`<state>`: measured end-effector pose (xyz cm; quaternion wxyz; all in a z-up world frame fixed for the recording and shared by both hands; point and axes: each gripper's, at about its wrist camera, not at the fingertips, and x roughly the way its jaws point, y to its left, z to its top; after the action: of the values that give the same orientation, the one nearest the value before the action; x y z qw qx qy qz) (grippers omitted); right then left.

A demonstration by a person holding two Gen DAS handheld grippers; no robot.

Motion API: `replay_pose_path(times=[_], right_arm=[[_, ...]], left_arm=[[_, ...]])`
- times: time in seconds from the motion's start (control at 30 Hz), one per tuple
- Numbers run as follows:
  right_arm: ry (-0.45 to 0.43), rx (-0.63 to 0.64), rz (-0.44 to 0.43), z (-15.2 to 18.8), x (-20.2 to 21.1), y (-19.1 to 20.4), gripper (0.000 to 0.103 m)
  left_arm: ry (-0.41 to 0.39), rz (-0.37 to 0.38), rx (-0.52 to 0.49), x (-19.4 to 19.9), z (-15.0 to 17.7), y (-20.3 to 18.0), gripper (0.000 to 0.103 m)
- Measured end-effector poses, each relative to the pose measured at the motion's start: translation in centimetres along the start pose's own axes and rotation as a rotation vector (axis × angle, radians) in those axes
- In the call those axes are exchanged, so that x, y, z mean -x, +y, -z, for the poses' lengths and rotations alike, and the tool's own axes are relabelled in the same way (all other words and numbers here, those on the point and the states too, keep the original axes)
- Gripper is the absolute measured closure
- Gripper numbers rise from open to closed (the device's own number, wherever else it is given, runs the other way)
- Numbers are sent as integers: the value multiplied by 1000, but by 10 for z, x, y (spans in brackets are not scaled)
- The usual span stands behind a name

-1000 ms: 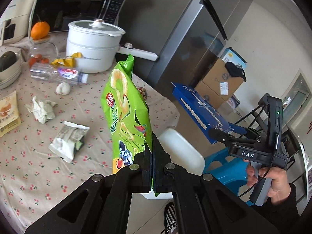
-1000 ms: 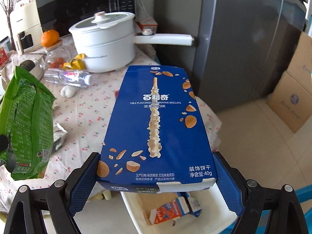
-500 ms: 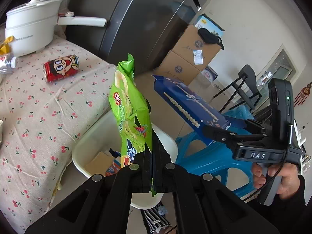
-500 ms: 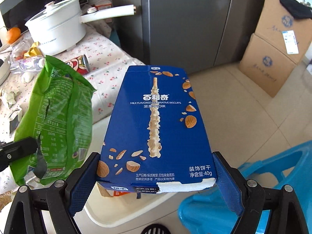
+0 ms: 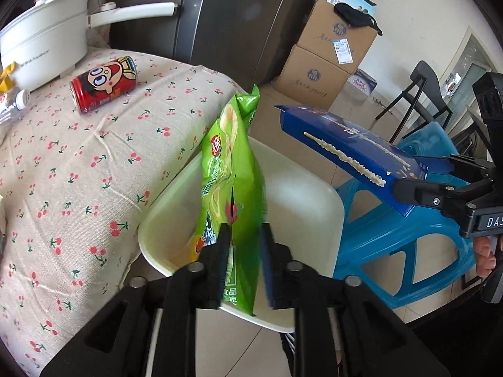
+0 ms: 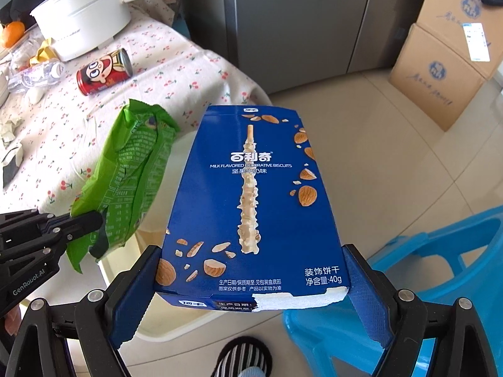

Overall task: Collect trash
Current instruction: 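Drop the chip bag and biscuit box into the white bin, opening both grippers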

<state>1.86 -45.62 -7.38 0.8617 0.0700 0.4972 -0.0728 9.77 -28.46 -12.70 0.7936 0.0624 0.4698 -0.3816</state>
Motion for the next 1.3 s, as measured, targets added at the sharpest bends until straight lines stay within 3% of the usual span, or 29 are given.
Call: replay_pose_path(times=[0.03, 0.1, 0.4, 0.73, 0.9, 1.03, 1.3], right_arm=[[7, 1, -6, 0, -1, 1, 11], [23, 6, -19, 1, -4, 5, 11], [155, 57, -61, 5, -41, 34, 11], [311, 74, -12, 2, -106, 60, 11], [319, 52, -39, -6, -115, 63, 10], [295, 82, -32, -13, -108, 75, 3], [235, 137, -132, -25, -73, 121, 3]], left_arm=[[0, -14, -2, 5, 1, 2, 40], [-19, -48, 8, 20, 4, 9, 31], [-42, -174, 84, 85, 19, 58, 25], [-61, -297, 141, 137, 47, 107, 14], [-77, -353, 173, 161, 62, 133, 9], [-94, -400, 196, 180, 72, 155, 6], [-105, -474, 275, 212, 95, 196, 6]])
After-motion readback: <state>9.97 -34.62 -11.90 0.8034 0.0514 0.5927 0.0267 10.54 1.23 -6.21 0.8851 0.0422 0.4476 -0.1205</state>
